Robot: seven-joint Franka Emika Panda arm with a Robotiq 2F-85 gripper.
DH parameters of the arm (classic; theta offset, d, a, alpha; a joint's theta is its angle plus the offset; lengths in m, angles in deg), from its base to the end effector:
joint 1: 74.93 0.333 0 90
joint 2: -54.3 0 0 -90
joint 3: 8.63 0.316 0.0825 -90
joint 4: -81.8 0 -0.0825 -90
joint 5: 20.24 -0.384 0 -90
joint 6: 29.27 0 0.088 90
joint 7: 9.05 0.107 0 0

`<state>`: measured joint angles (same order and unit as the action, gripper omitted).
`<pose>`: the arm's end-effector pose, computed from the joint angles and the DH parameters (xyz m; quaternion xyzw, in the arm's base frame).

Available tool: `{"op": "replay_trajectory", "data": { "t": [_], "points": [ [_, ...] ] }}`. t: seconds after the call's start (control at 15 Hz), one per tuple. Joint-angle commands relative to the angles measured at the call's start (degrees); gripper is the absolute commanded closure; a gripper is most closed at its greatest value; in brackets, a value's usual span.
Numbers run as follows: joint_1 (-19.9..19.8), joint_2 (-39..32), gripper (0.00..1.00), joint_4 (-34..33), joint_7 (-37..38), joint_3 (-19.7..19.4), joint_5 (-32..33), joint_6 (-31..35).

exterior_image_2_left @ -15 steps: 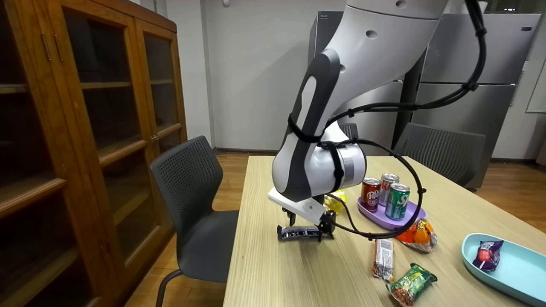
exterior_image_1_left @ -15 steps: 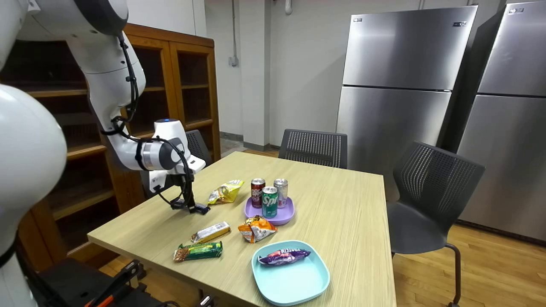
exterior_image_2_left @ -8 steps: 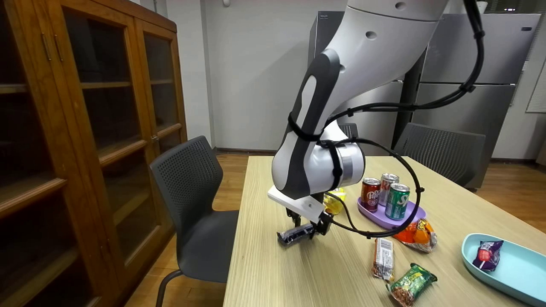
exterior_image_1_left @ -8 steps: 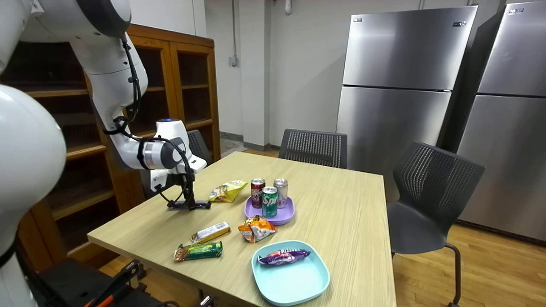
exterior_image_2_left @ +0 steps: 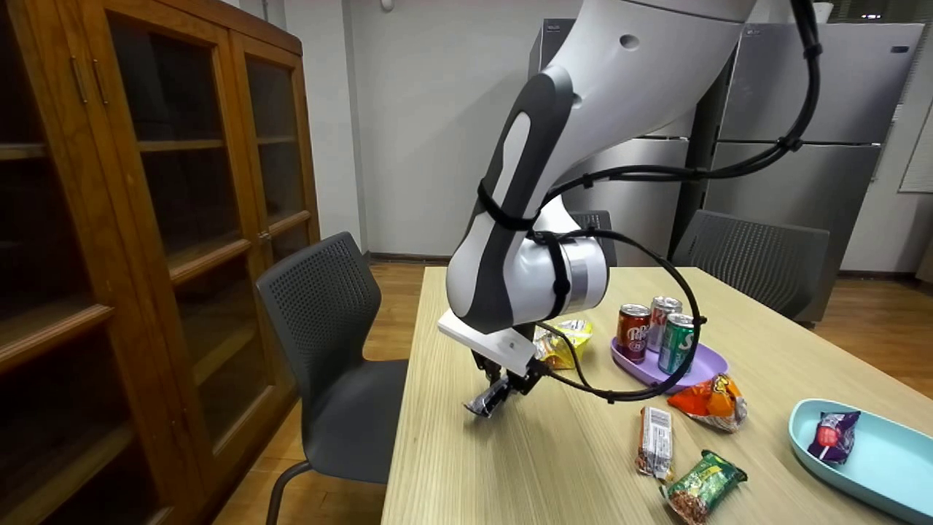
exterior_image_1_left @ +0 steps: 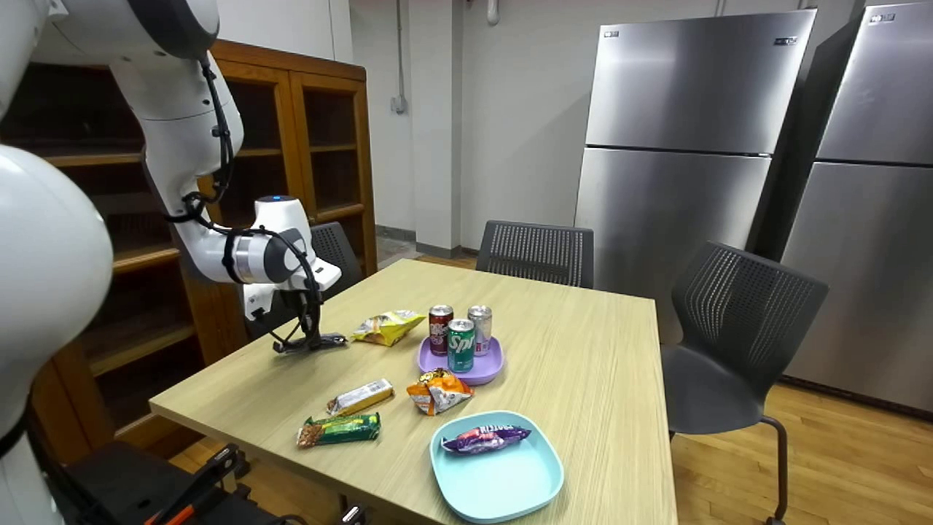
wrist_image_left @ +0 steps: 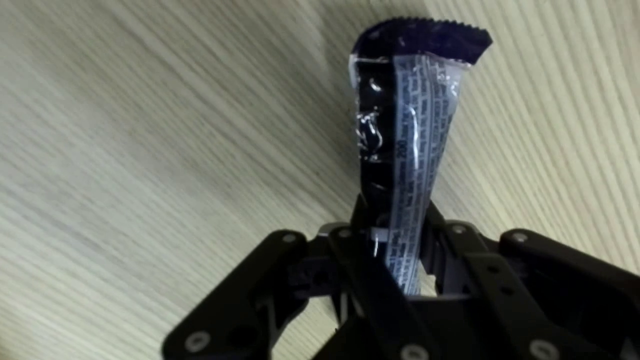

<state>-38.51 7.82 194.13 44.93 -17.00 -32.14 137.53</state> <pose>0.5401 0.2732 0.0744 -0.9525 0.2938 -0.0715 0.0359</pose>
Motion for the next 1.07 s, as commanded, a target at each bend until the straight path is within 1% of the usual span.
{"op": "replay_trajectory", "data": {
  "t": [0.0, 0.13, 0.33, 0.67, 1.0],
  "points": [
    [-1.3, 5.0, 0.94, 4.6, -1.7, 2.7, 1.3, 1.0],
    [-1.8, 7.4, 0.94, 7.2, -2.5, 3.8, 1.2, 1.9],
    [-1.9, 11.3, 0.94, 11.9, -4.0, 4.1, 1.5, 3.2],
    [-1.9, 19.1, 0.94, 20.9, -8.1, 1.7, 4.1, 4.3],
    [-4.6, 27.6, 0.94, 28.6, -13.4, -0.2, 8.4, 3.9]
  ]
}}
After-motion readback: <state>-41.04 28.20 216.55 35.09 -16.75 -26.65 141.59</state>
